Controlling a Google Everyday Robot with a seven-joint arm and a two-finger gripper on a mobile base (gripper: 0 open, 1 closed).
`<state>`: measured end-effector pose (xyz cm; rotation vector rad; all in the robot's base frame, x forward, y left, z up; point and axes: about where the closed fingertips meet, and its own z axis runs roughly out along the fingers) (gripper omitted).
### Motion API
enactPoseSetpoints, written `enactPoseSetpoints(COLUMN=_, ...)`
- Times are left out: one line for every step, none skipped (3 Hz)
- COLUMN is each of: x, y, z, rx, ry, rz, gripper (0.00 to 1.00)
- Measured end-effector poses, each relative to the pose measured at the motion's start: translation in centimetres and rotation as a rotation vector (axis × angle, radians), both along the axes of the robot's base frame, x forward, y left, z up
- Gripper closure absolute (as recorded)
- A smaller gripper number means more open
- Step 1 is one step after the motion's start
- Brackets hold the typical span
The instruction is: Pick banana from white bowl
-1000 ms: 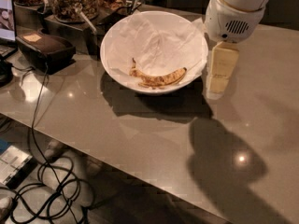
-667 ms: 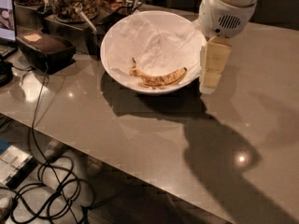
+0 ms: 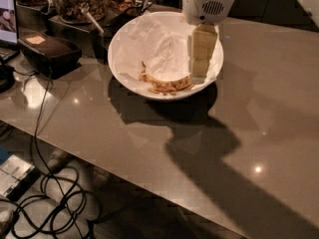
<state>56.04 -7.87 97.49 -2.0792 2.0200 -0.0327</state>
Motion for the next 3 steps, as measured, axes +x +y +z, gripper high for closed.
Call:
enactPoseSetpoints(x=0.6, y=0.4, z=0.2, rx=0.018, ry=-0.030, rz=-0.003, gripper=0.00)
enactPoseSetpoints(x=1.7, y=-0.4, z=-0.7, rx=0.047, ry=-0.018, rz=-0.078, gripper=0.00)
enactPoseSetpoints(x=3.0, y=-0.7, z=-2.0, rx=0.070, ry=0.030, rz=-0.152, gripper=0.00)
